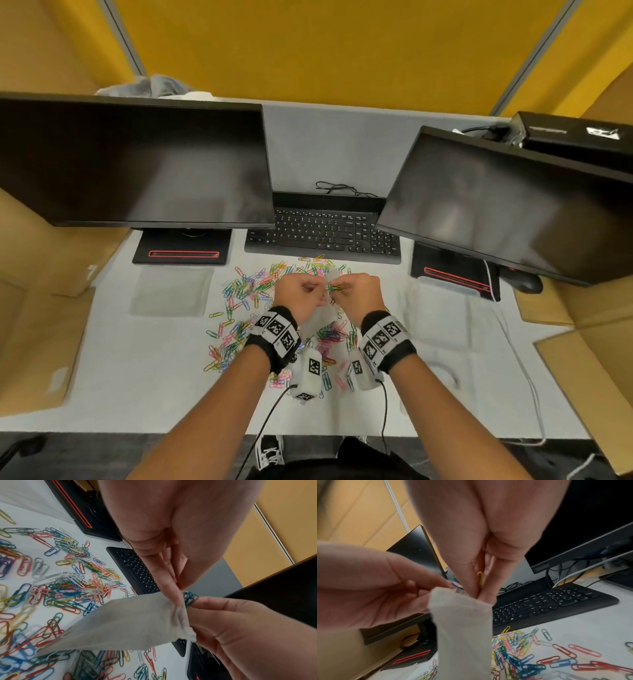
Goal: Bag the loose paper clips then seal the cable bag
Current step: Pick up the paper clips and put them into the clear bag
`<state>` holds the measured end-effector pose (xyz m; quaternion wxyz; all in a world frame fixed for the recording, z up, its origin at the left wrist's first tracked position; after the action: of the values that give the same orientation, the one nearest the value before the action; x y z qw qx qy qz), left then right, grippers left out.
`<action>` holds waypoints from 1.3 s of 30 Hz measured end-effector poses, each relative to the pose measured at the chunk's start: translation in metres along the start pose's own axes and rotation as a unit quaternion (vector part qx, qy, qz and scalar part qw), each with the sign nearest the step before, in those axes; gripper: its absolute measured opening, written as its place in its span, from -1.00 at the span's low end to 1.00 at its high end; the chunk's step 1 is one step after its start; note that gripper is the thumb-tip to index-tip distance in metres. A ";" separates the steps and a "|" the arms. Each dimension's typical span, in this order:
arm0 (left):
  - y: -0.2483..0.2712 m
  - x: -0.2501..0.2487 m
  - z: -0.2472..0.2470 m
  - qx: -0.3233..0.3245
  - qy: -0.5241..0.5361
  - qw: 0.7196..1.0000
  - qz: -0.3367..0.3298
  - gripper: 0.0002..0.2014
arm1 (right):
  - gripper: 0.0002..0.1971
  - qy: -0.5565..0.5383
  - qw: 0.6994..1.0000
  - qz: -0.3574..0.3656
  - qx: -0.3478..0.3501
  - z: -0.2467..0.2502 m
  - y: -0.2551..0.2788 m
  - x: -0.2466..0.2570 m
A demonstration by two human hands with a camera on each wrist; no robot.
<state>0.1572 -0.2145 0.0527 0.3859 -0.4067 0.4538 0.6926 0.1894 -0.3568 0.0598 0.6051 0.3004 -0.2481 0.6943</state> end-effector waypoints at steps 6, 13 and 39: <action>-0.001 0.001 0.004 0.002 0.005 1.000 -0.003 -0.86 | -0.77 0.089 0.991 0.080 0.054 -0.011 0.001 0.007; -0.001 0.000 0.013 -0.016 0.029 0.999 0.004 -0.86 | -0.79 -0.085 0.996 0.015 0.023 0.012 -0.001 0.002; 0.000 0.009 0.026 -0.030 0.051 0.998 0.013 -0.84 | -0.78 0.187 0.978 -0.058 0.077 -0.029 0.003 -0.097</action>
<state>0.1485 -0.1882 0.0511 0.3410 -0.4469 0.4571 0.6893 0.1916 -0.4035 -0.0301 0.6549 0.2251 -0.0588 0.7190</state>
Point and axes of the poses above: each hand's wrist, its own y-axis away from the middle knuckle, its own z-axis out of the back of the hand, x = y × z, the point moved 2 cm from there along -y, towards the middle knuckle, and after that the axes turned 5 degrees about -x, right-handed, at the moved point
